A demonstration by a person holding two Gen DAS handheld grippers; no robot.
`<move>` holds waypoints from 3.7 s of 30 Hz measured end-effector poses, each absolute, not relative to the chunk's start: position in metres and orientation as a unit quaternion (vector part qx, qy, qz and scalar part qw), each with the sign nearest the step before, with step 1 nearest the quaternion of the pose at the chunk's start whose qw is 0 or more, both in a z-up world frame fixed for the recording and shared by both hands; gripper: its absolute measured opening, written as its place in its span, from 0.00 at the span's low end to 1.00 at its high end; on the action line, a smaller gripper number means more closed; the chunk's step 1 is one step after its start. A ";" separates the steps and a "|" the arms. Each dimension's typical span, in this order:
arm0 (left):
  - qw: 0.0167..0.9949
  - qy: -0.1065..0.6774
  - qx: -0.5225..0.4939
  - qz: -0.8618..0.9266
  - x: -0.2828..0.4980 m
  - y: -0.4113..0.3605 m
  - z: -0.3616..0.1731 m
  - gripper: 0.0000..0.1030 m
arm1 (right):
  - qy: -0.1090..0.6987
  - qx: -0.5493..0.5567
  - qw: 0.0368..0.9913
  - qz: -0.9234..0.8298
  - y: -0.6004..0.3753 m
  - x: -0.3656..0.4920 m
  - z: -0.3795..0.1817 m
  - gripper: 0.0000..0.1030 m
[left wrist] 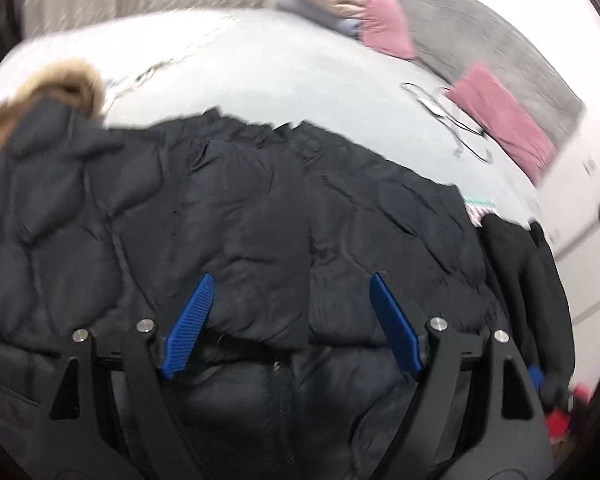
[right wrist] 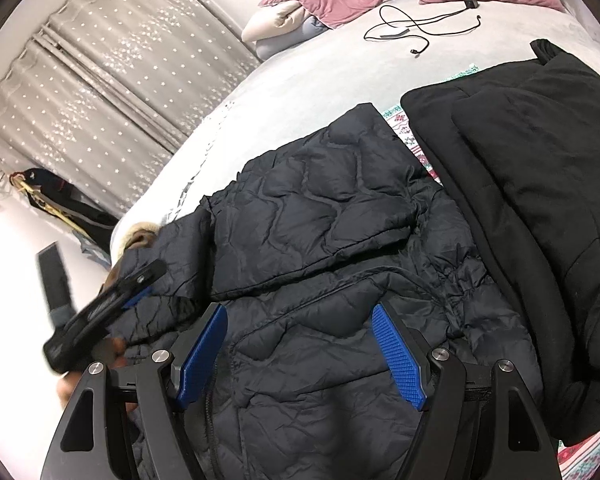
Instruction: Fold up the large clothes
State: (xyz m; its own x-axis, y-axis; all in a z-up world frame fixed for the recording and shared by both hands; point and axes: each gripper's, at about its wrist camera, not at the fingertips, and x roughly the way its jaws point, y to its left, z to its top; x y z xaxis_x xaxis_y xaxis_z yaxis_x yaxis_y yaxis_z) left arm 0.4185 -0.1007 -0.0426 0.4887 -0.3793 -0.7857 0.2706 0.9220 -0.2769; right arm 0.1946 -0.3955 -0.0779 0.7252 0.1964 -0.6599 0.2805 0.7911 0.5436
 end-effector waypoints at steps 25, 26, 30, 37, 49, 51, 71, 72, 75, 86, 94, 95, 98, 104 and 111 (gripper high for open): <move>0.831 0.453 -0.210 -0.245 0.398 -0.117 -0.053 0.89 | 0.376 0.313 0.872 -0.019 -0.393 0.197 -0.080 0.74; 0.834 0.450 -0.185 -0.259 0.391 -0.132 -0.047 0.89 | 0.376 0.314 0.872 -0.020 -0.395 0.197 -0.081 0.74; 0.849 0.434 -0.102 -0.283 0.359 -0.152 -0.022 0.89 | 0.373 0.322 0.869 -0.041 -0.409 0.191 -0.084 0.74; 0.864 0.461 -0.104 -0.172 0.319 -0.030 0.000 0.89 | 0.364 0.339 0.866 -0.044 -0.426 0.185 -0.082 0.74; 0.885 0.454 -0.098 -0.022 0.214 0.141 -0.008 0.89 | 0.386 0.291 0.873 -0.063 -0.413 0.181 -0.083 0.74; 0.883 0.457 -0.107 -0.027 0.207 0.152 -0.020 0.89 | 0.393 0.283 0.873 -0.063 -0.409 0.172 -0.082 0.74; 0.860 0.490 -0.129 -0.053 0.139 0.214 -0.052 0.88 | 0.472 0.239 0.844 -0.091 -0.435 0.006 -0.133 0.73; 0.869 0.475 -0.134 -0.044 0.135 0.225 -0.045 0.87 | 0.474 0.253 0.838 -0.097 -0.440 0.001 -0.137 0.73; 0.886 0.437 -0.152 -0.013 0.126 0.258 -0.029 0.87 | 0.475 0.302 0.822 -0.092 -0.452 -0.004 -0.147 0.73; 0.848 0.480 -0.210 -0.088 0.115 0.241 -0.061 0.87 | 0.471 0.365 0.802 -0.049 -0.448 -0.016 -0.160 0.46; 0.834 0.517 -0.174 -0.082 0.119 0.204 -0.082 0.70 | 0.465 0.353 0.811 -0.041 -0.443 -0.029 -0.167 0.27; 0.830 0.522 -0.180 -0.081 0.120 0.204 -0.086 0.66 | 0.465 0.353 0.811 -0.034 -0.443 -0.030 -0.168 0.17; 0.827 0.525 -0.188 -0.064 0.118 0.206 -0.092 0.47 | 0.456 0.340 0.822 -0.035 -0.437 -0.031 -0.163 0.10; 0.830 0.514 -0.205 -0.073 0.110 0.210 -0.087 0.14 | 0.420 0.338 0.841 -0.036 -0.433 -0.040 -0.143 0.05; 0.833 0.511 -0.195 -0.079 0.108 0.206 -0.083 0.24 | 0.411 0.339 0.846 -0.030 -0.427 -0.045 -0.139 0.06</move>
